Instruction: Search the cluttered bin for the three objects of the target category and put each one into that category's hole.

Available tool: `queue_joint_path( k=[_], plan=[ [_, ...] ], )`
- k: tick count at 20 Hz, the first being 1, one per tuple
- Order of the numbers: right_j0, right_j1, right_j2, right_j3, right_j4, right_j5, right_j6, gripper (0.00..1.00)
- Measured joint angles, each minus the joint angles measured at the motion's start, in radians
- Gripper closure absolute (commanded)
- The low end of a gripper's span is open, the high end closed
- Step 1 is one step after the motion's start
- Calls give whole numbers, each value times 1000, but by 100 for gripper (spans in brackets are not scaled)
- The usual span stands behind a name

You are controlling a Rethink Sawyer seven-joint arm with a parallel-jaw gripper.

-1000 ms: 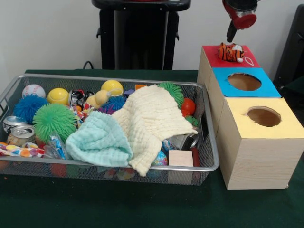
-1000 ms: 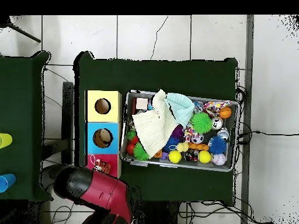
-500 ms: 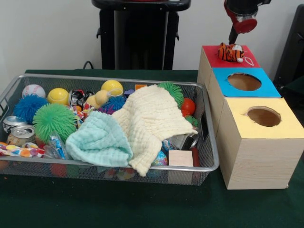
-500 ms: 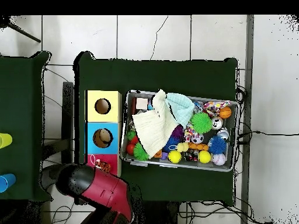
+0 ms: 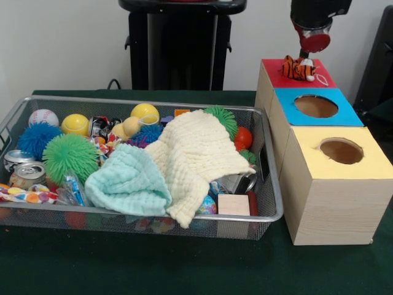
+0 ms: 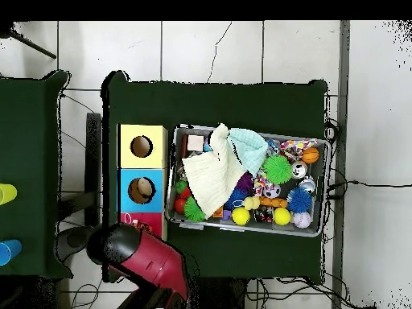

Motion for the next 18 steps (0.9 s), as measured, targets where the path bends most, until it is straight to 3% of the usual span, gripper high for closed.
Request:
queue_joint_path(
  k=[18],
  plan=[
    [-59, -22, 46, 31, -12, -3, 0, 100]
  ],
)
